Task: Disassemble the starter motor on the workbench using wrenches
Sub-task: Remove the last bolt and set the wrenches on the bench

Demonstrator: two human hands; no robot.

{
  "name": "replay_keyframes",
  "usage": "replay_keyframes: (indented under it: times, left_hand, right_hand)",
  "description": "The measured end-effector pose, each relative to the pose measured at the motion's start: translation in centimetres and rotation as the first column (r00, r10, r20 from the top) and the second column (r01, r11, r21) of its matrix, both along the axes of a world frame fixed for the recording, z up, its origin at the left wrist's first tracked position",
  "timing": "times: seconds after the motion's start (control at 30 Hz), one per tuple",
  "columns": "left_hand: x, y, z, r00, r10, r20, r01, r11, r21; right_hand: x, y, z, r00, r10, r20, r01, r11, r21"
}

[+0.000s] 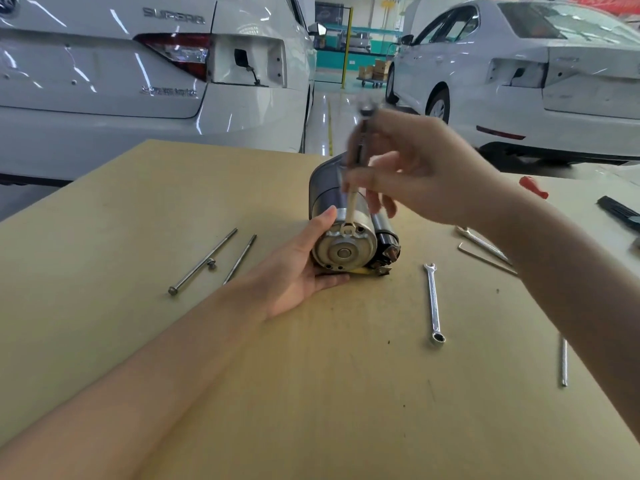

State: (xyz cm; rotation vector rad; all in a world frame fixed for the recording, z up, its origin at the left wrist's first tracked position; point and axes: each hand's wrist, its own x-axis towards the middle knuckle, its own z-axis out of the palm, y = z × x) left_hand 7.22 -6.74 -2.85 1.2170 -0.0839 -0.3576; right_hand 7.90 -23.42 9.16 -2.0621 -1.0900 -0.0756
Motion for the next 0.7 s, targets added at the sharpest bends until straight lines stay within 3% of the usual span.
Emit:
replay_keyframes:
  times: [0.13, 0.23, 0.3, 0.33, 0.37, 0.4, 0.43, 0.47, 0.5, 0.53, 0.6, 0.7]
  left_hand:
    - [0.1, 0.4, 0.2, 0.99, 0.079, -0.118, -0.089, 0.993, -0.082]
    - [0.1, 0.6, 0.4, 0.98, 0.091, -0.178, -0.115, 0.985, -0.126]
    - [0.1, 0.7, 0.3, 0.98, 0.084, -0.182, -0.11, 0.984, -0.139]
    - [0.1, 0.7, 0.3, 0.98, 0.085, -0.181, -0.11, 0.985, -0.134]
    - [0.2, 0.7, 0.3, 0.979, 0.09, -0.183, -0.114, 0.986, -0.124]
    - [0.2, 0.7, 0.4, 0.978, 0.09, -0.189, -0.115, 0.986, -0.122]
    - [0.3, 0.7, 0.4, 0.977, 0.088, -0.192, -0.114, 0.986, -0.125]
    - [0.3, 0.6, 0.5, 0.978, 0.085, -0.192, -0.11, 0.986, -0.126]
    - [0.2, 0.6, 0.6, 0.978, 0.083, -0.19, -0.108, 0.987, -0.123]
    - [0.2, 0.6, 0.6, 0.978, 0.08, -0.191, -0.104, 0.987, -0.121]
    - [0.2, 0.6, 0.7, 0.978, 0.07, -0.196, -0.094, 0.989, -0.115]
    - [0.3, 0.5, 0.8, 0.979, 0.053, -0.195, -0.074, 0.992, -0.103]
  right_hand:
    - [0.0, 4.0, 1.0, 0.99, 0.113, 0.083, -0.079, 0.94, -0.333]
    - [-0.2, 6.4, 0.0, 0.958, 0.197, 0.209, -0.036, 0.806, -0.591]
    - [-0.3, 6.8, -1.0, 0.941, 0.209, 0.266, 0.011, 0.767, -0.642]
    - [-0.6, 6.5, -1.4, 0.946, 0.203, 0.253, -0.022, 0.817, -0.576]
    - [-1.0, 5.9, -1.6, 0.961, 0.19, 0.2, -0.096, 0.909, -0.405]
    - [-1.3, 5.0, -1.9, 0.979, 0.18, 0.099, -0.167, 0.978, -0.121]
    - [-1.6, 3.8, -2.1, 0.981, 0.193, -0.025, -0.183, 0.96, 0.213]
    - [-1.7, 2.7, -2.6, 0.964, 0.216, -0.155, -0.113, 0.861, 0.496]
    - [-1.8, 1.7, -3.2, 0.929, 0.236, -0.285, 0.02, 0.736, 0.676]
    - [-1.8, 0.9, -4.1, 0.877, 0.252, -0.408, 0.178, 0.619, 0.765]
    - [-1.9, -0.2, -6.3, 0.756, 0.266, -0.598, 0.446, 0.459, 0.768]
    - [-2.1, -1.0, -8.9, 0.651, 0.251, -0.716, 0.605, 0.398, 0.69]
